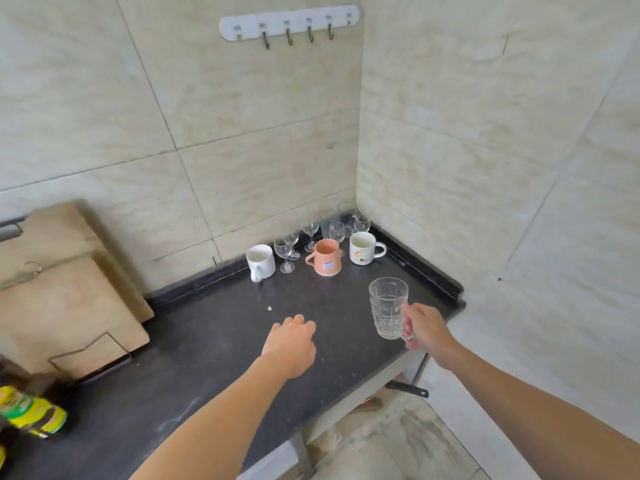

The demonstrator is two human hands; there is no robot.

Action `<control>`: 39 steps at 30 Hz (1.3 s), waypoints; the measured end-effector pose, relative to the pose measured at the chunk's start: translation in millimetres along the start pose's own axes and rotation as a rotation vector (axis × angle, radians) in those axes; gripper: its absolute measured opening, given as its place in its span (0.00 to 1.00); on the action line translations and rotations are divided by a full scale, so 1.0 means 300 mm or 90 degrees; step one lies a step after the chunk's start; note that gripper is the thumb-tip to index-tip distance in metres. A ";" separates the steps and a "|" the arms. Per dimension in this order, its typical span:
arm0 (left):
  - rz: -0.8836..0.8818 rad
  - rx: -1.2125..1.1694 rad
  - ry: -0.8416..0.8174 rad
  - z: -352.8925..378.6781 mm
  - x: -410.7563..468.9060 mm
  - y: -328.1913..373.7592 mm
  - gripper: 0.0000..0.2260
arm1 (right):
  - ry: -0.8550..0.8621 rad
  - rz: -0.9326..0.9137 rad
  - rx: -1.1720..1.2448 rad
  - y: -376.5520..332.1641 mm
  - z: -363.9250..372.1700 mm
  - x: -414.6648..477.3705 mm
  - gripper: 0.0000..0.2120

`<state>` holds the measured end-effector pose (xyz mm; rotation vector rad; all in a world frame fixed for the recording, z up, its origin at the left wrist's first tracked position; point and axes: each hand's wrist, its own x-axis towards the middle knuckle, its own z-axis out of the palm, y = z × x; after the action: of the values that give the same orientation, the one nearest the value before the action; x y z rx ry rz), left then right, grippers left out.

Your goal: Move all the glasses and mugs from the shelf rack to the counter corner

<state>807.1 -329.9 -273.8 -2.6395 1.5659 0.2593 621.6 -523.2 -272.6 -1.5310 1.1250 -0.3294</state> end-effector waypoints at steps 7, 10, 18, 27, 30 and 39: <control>-0.064 -0.028 -0.050 0.083 0.340 -0.014 0.14 | -0.076 -0.022 -0.114 -0.006 0.038 0.418 0.17; -0.115 -0.057 -0.080 0.123 0.432 -0.031 0.14 | -0.132 -0.047 -0.163 -0.022 0.108 0.579 0.18; -0.275 -0.131 -0.139 0.279 0.490 -0.147 0.14 | -0.288 -0.068 -0.195 -0.077 0.407 0.840 0.15; -0.380 -0.149 -0.119 0.478 0.525 -0.258 0.16 | -0.334 -0.058 -0.165 -0.086 0.702 1.023 0.15; -0.380 -0.137 -0.117 0.529 0.535 -0.286 0.20 | -0.328 -0.055 -0.147 -0.080 0.758 1.066 0.16; -0.382 -0.114 -0.112 0.615 0.518 -0.287 0.22 | -0.331 -0.054 -0.143 -0.063 0.822 1.122 0.11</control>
<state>934.7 -397.3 -485.3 -2.9633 0.6772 0.5861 979.0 -639.4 -454.7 -1.7329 0.7018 0.1436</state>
